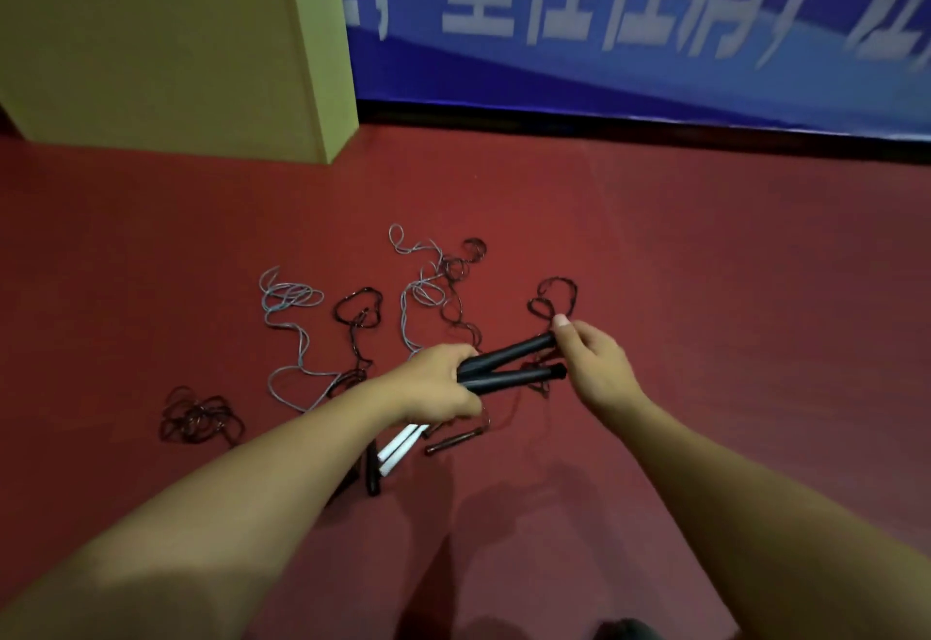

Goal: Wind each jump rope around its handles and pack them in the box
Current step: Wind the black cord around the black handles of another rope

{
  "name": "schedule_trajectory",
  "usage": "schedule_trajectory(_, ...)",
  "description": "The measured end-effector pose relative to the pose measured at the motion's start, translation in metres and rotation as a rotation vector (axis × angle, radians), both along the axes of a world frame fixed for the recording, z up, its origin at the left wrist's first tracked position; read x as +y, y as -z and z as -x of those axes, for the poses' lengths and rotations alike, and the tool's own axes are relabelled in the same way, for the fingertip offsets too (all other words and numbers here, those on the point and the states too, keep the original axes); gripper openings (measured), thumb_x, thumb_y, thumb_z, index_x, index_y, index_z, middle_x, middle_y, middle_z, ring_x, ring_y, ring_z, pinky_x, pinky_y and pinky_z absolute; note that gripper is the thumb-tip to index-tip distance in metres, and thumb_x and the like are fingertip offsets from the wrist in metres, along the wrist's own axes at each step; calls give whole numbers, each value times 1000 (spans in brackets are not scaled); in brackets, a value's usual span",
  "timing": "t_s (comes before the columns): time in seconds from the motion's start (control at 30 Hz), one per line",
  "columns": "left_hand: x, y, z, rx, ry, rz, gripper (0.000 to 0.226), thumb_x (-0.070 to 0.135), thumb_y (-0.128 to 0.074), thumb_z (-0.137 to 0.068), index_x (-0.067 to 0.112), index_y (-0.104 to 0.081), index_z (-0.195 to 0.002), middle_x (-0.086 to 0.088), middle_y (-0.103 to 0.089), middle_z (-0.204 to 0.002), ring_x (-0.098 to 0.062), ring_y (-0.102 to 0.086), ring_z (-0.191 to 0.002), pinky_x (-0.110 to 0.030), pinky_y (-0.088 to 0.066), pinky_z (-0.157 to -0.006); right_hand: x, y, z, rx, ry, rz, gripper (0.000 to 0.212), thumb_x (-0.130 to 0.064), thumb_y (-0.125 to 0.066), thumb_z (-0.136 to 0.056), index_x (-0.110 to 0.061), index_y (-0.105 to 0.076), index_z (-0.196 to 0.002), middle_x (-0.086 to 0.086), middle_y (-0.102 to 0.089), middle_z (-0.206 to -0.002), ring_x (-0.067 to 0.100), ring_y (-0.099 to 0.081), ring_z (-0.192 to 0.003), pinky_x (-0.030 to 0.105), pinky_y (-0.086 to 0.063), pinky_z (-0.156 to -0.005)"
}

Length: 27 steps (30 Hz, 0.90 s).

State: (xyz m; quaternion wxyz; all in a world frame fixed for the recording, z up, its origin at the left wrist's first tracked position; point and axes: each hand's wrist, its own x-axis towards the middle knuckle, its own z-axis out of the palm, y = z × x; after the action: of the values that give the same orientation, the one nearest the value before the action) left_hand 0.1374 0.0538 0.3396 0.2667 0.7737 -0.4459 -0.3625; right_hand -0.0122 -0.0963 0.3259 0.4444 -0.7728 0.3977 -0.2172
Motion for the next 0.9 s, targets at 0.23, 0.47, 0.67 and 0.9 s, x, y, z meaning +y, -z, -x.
schedule_trajectory(0.23,36,-18,4,61,-154,124,25,7,-65,-72,24,-59,-90,3,-47,-67,-12,-42,-52,-25,-35,-51,27,-34,-6,-210,-142,-306,43,-43,-50,-99,-5,-62,-84,4,-45,-57,19,-47,-48,52,-53,-64)
schedule_trajectory(0.47,59,-41,-3,113,-349,261,39,-2,-65,-68,24,-67,-97,9,-50,-58,-8,-43,-45,-18,-33,-46,63,-71,-23,-288,-264,-327,27,-35,-50,-100,-11,-62,-97,7,-51,-55,16,-34,-37,26,-34,-42)
schedule_trajectory(0.67,46,-57,1,659,-851,527,35,-11,-55,-79,6,-57,-110,-4,-55,-63,-9,-47,-40,-16,-32,-36,69,-75,-23,-443,-209,-462,18,-24,-49,-102,-10,-59,-99,4,-54,-62,10,-38,-43,29,-41,-50)
schedule_trajectory(0.9,43,-32,25,1072,-628,282,44,39,-58,-87,5,-63,-115,-13,-70,-115,-25,-66,-103,-36,-51,-78,75,-45,-30,-383,-101,-277,11,-21,-53,-99,-20,-62,-93,-1,-60,-68,6,-47,-50,26,-40,-53)
